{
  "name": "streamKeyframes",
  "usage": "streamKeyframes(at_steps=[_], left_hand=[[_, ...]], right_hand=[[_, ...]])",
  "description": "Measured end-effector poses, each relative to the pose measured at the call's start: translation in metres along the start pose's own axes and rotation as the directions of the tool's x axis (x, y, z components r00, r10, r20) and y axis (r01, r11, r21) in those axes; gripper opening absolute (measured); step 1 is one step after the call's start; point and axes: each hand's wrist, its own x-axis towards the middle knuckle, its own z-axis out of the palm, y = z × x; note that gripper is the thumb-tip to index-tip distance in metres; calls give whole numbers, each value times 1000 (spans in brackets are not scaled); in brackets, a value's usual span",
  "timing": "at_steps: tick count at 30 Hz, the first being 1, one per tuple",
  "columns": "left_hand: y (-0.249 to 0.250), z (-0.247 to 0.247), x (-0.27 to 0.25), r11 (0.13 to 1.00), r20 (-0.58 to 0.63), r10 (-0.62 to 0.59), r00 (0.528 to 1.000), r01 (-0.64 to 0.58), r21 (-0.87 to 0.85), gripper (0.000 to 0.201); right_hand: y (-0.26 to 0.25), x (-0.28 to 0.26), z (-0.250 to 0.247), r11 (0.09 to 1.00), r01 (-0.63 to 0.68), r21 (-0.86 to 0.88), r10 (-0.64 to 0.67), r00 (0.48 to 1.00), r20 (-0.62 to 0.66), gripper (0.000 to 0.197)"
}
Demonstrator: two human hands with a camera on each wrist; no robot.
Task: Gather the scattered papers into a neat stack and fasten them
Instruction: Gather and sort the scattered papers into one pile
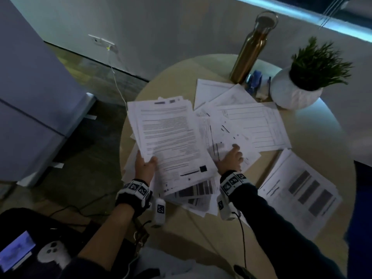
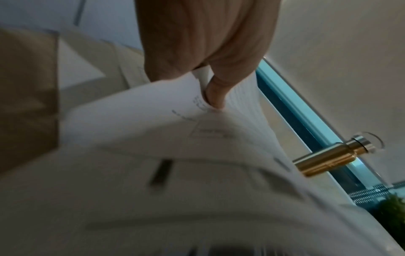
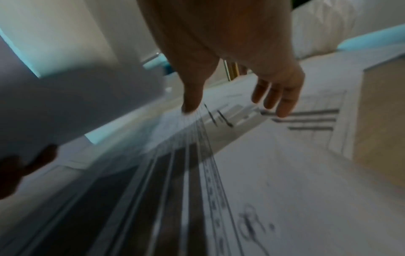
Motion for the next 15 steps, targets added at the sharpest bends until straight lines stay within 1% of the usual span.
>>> streamKeyframes(at_steps=[1, 2, 4, 6, 8, 10, 12, 13, 15], left_hand=[[-2, 0, -1, 1000, -18, -15, 1000, 15, -4, 53], [-7, -1, 0, 1000, -33, -19, 999, 19, -17, 54], [-9, -2, -1, 999, -38, -27, 999, 27, -20, 54], [-14, -3, 0, 999, -39, -42, 998, 43, 10, 51], [-20, -7, 2, 997, -54, -62, 997, 64, 34, 47], [-26, -10, 5, 992, -77, -110, 991, 114, 57, 45], [-32, -13, 5, 985, -87, -169, 982, 171, 24, 54], [-33, -14, 3, 978, -92, -209, 974, 207, -29, 61], [-36, -14, 2, 958, -93, -274, 957, 263, -112, 68]], right_hand=[[1, -1, 2, 996, -38, -75, 41, 998, 40, 83], [3, 0, 4, 995, -46, -83, 53, 995, 88, 79], [5, 3, 4, 1000, -19, 16, 16, 984, 176, 69], [6, 4, 2, 999, 20, 47, -30, 974, 227, 52], [8, 1, 0, 997, 16, 70, -30, 979, 200, 41], [14, -4, -1, 996, -23, 84, 11, 991, 136, 40], [24, -13, 0, 995, -101, 0, 101, 993, 62, 42], [29, -19, 1, 989, -147, -18, 148, 988, 40, 44], [35, -31, 6, 981, -193, 6, 193, 980, 39, 48]])
